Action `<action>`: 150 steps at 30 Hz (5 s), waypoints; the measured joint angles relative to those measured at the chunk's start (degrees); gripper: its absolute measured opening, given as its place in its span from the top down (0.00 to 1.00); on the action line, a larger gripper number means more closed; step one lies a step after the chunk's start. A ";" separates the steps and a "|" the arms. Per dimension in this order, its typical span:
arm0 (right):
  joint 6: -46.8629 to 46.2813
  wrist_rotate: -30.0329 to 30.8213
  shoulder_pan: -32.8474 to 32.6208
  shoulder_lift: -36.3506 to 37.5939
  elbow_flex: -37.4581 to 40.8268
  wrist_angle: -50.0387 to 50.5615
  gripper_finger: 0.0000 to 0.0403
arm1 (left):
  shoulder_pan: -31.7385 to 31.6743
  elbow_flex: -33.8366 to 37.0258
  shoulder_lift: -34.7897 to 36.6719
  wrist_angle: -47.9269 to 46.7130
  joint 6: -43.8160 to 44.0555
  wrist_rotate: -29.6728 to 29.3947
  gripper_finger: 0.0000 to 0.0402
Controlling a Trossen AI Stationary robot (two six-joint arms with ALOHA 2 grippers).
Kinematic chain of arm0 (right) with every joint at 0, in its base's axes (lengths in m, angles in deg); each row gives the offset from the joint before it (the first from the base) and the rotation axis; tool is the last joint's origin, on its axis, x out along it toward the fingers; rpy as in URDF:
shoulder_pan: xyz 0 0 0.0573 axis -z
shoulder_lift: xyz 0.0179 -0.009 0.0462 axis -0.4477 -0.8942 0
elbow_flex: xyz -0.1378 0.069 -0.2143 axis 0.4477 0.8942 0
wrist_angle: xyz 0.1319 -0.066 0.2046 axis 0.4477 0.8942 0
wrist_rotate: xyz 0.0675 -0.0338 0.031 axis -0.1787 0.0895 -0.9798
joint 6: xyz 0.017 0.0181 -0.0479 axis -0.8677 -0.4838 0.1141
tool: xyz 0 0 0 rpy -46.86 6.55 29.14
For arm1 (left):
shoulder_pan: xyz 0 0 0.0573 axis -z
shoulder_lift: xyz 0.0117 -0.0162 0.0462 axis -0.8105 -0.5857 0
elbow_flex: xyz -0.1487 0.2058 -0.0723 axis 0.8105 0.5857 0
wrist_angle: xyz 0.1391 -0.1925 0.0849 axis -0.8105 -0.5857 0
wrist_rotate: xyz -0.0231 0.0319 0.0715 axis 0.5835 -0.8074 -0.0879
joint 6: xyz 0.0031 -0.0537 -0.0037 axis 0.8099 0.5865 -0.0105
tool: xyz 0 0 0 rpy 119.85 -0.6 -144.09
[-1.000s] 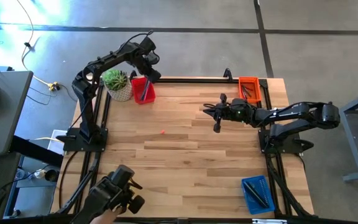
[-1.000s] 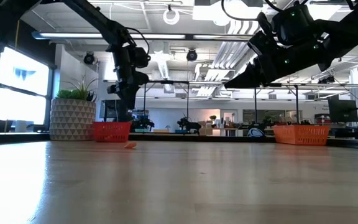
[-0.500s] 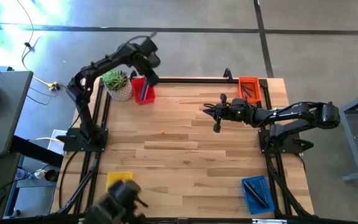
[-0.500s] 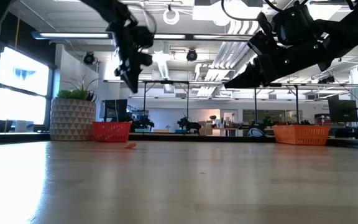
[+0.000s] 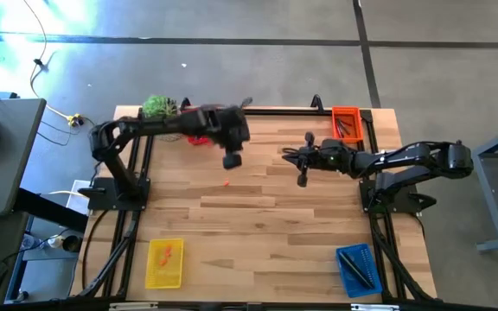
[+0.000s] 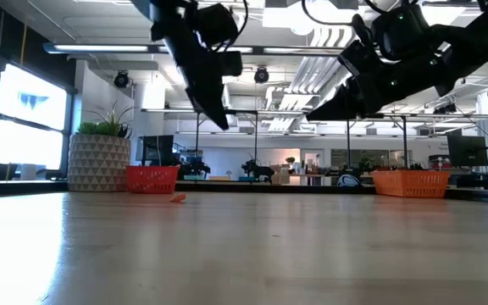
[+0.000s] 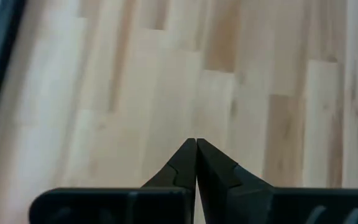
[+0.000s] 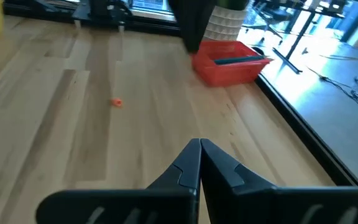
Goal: Sort crayons/erasers/pens/pencils in bins
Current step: Put the orange pencil eraser cap into the yellow bin, then return to Home Position
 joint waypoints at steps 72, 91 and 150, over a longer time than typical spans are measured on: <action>-3.45 2.92 -4.33 0.02 0.04 -1.41 1.00 | 41.03 25.45 26.07 -12.84 46.79 10.70 1.00; -5.41 16.39 -16.08 -0.02 0.04 -3.67 1.00 | 73.42 25.71 16.19 -5.78 79.93 -2.82 1.00; -4.92 16.01 -16.20 1.62 -0.01 -4.14 1.00 | 24.46 54.90 39.31 59.62 11.63 3.04 1.00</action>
